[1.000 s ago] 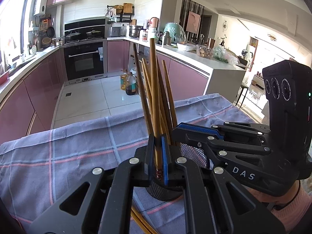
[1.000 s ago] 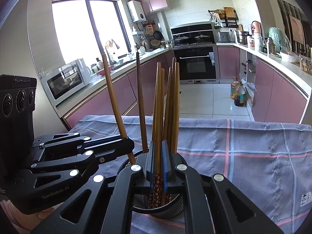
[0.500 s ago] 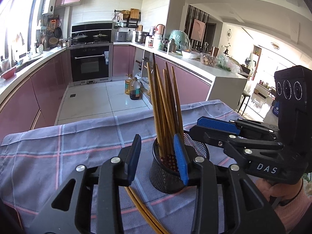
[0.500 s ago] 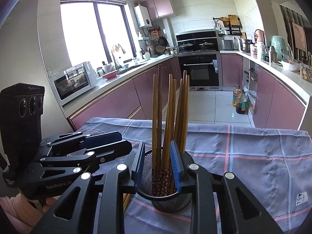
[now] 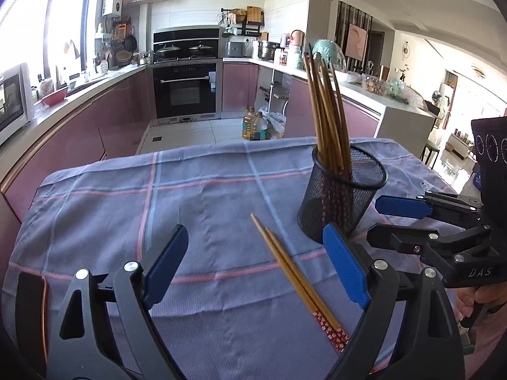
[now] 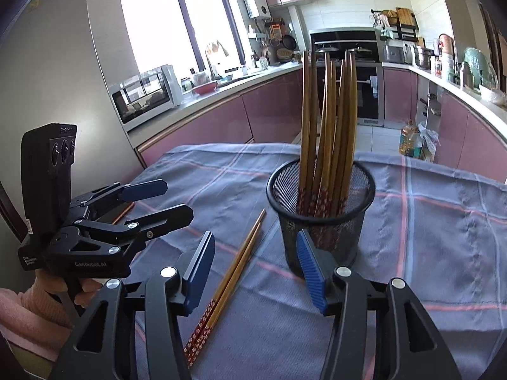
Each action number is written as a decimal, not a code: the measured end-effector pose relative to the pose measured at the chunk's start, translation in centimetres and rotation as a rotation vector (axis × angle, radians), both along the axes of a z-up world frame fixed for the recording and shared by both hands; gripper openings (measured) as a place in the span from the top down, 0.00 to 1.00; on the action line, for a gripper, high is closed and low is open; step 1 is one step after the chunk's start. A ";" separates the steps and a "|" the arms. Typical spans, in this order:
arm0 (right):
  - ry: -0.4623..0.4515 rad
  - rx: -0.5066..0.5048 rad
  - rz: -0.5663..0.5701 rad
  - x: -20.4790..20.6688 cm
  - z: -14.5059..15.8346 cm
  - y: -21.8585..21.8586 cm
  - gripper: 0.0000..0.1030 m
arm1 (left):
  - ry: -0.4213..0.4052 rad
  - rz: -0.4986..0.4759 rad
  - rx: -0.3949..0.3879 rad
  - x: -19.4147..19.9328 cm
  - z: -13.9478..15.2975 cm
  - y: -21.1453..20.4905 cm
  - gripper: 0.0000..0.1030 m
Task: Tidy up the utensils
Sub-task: 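Open the left tool over the cup while the right tool releases its chopstick, then move both open tools back over the two chopsticks on the cloth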
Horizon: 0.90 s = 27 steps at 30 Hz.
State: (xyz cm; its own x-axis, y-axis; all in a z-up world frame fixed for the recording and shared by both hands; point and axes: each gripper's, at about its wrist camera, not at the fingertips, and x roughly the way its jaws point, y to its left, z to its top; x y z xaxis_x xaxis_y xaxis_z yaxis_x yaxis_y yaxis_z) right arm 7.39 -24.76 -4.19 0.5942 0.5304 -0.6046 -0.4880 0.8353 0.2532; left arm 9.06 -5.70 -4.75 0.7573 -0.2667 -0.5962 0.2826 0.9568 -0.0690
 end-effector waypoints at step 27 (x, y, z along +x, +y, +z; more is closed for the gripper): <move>0.112 -0.152 0.018 -1.2 -5.3 4.5 0.57 | 0.141 0.029 0.039 -1.1 -5.4 0.2 0.22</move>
State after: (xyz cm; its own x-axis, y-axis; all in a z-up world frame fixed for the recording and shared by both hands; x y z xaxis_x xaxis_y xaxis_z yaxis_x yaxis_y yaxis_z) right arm 6.21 -20.26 -9.46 0.5103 0.4375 -0.7404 -0.4787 0.8597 0.1781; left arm 7.92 -5.46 -10.19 0.6721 -0.2205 -0.7068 0.2452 0.9671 -0.0686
